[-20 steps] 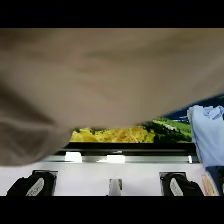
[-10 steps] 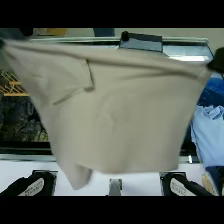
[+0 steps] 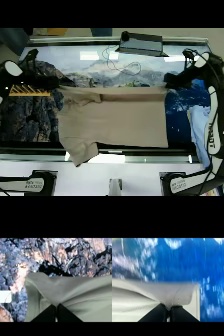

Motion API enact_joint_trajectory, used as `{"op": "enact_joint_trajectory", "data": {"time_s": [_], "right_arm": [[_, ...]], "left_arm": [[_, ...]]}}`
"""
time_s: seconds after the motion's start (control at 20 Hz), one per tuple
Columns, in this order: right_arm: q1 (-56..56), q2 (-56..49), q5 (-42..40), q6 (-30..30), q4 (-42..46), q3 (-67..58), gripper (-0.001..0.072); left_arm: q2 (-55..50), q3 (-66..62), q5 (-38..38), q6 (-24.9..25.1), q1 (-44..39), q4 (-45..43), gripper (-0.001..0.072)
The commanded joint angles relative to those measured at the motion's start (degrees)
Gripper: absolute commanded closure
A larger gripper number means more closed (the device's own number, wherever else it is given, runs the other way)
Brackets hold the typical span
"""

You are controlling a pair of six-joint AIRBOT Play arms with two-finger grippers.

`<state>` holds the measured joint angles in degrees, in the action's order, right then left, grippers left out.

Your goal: Fold the shirts.

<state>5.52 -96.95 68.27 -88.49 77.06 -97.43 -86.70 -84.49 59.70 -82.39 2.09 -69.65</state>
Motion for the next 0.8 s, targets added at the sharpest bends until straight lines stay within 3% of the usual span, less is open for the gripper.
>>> {"op": "enact_joint_trajectory", "data": {"time_s": [0.0, 0.15, 0.25, 0.45, 0.6, 0.75], "right_arm": [[-2.1, -2.2, -23.0, -2.6, 0.7, 0.3, 0.0669], [-2.1, -2.8, -31.5, -7.0, 4.1, 0.3, 0.0669], [-2.2, -4.1, -29.0, -7.4, 4.0, 0.3, 0.0669], [-2.2, -8.0, -18.1, -7.5, 0.8, 0.3, 0.0668], [-2.1, -6.5, -12.7, -6.9, 4.0, 0.3, 0.0668], [-2.1, -4.4, -2.7, -3.8, 5.9, 0.3, 0.0668]], "left_arm": [[-3.9, 0.6, -17.8, -0.4, -0.3, 2.2, 0.0674], [-4.8, 0.6, -31.0, -3.3, -0.3, 2.2, 0.0674], [-6.3, 0.6, -31.2, -4.5, -0.4, 2.2, 0.0674], [-10.4, 0.6, -20.3, -4.2, -1.5, 2.1, 0.0674], [-8.5, 0.6, -16.0, -1.9, -0.6, 1.9, 0.0673], [-6.7, 0.6, -1.6, 1.1, 1.3, 1.9, 0.0673]]}}
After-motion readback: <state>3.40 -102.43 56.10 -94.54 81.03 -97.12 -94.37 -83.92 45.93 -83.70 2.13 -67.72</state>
